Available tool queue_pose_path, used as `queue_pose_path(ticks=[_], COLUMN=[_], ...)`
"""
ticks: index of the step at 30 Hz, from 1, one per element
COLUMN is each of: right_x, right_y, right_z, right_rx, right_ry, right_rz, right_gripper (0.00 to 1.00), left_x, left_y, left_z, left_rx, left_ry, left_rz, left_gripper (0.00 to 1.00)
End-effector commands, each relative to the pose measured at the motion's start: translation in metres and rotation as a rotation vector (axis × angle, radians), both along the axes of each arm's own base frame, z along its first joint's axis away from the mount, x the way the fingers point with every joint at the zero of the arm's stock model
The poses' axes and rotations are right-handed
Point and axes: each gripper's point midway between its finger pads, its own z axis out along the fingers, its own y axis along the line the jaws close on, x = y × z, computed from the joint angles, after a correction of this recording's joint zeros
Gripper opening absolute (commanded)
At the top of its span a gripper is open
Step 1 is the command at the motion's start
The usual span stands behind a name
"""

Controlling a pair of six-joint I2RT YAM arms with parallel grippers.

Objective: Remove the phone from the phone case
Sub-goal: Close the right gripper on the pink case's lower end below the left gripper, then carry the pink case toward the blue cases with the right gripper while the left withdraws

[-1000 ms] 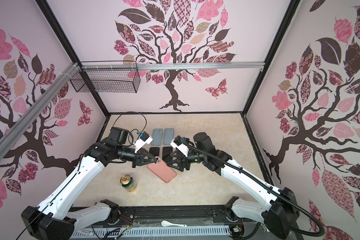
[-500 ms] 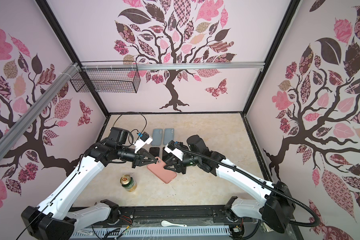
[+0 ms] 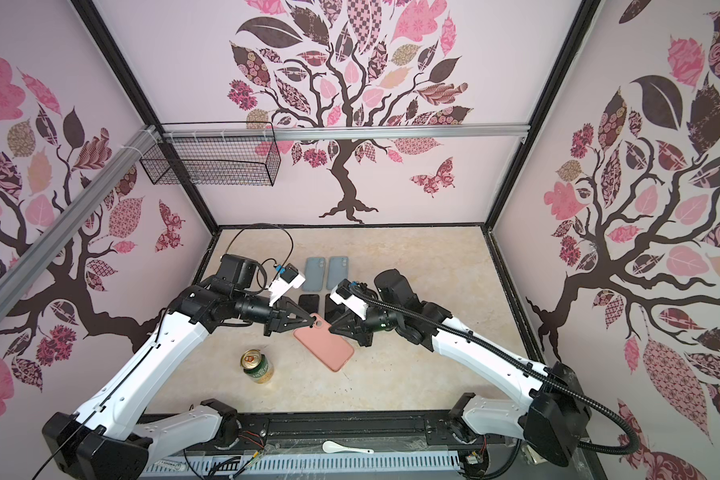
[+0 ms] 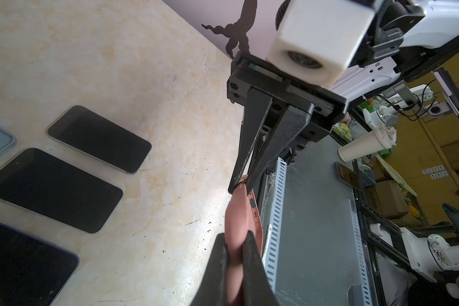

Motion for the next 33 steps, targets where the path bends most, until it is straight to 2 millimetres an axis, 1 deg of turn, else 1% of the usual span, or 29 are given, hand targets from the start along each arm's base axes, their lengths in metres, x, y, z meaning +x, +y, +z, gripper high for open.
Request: queue_pose_path(ticks=[1,3,4,5,7,9,10,13,14,15,17,19,24,26,28,31,33], right_x=[0.001,0.002,0.003,0.005,0.01,0.025,0.034,0.064,0.074,0.084,0.101,0.118,0.146,0.155,0.166,0.18,0.188], right_y=[0.001,0.001,0.001,0.0,-0.001,-0.005,-0.008,-0.022,-0.027,-0.034,-0.046,-0.059,-0.08,-0.085,-0.094,-0.107,-0.112], right_z=[0.011,0.012,0.013,0.012,0.013,0.008,0.003,-0.01,-0.014,-0.018,-0.025,-0.033,-0.058,-0.062,-0.064,-0.068,-0.072], right_rx=[0.023,0.024,0.024,0.022,0.015,-0.011,-0.031,-0.095,-0.117,-0.138,-0.177,-0.216,-0.278,-0.267,-0.281,-0.356,-0.376], right_ry=[-0.017,-0.02,-0.021,-0.022,-0.028,-0.034,-0.04,-0.044,-0.04,-0.035,-0.016,0.02,0.172,0.231,0.235,0.211,0.22], right_rz=[-0.005,-0.013,-0.019,-0.029,-0.064,-0.159,-0.214,-0.406,-0.473,-0.545,-0.668,-0.779,-0.906,-0.925,-0.978,-1.067,-1.108], right_gripper=[0.04,0.02,0.0,0.0,0.0,0.0,0.0,0.0,0.0,0.0,0.0,0.0,0.0,0.0,0.0,0.0,0.0], left_x=[0.0,0.001,0.002,0.003,0.007,0.02,0.031,0.064,0.072,0.079,0.089,0.095,0.098,0.099,0.101,0.107,0.112], left_y=[-0.002,-0.002,-0.002,-0.002,-0.002,0.001,0.005,0.023,0.029,0.034,0.043,0.048,0.045,0.044,0.044,0.046,0.049], left_z=[0.012,0.012,0.012,0.013,0.016,0.017,0.018,0.022,0.025,0.027,0.028,0.022,-0.003,-0.011,-0.019,-0.028,-0.034], left_rx=[-0.021,-0.021,-0.022,-0.026,-0.025,0.0,0.018,0.082,0.096,0.105,0.124,0.144,0.155,0.148,0.142,0.152,0.166], left_ry=[-0.037,-0.035,-0.036,-0.036,-0.048,-0.088,-0.111,-0.203,-0.227,-0.243,-0.262,-0.247,-0.155,-0.13,-0.104,-0.071,-0.046], left_rz=[-0.01,-0.002,0.003,0.006,0.032,0.095,0.163,0.369,0.426,0.476,0.552,0.597,0.615,0.626,0.648,0.692,0.727], left_gripper=[0.0,0.0,0.07,0.17,0.45,0.68,0.75,0.91,0.95,0.98,0.98,0.98,0.98,0.98,0.98,0.98,0.98])
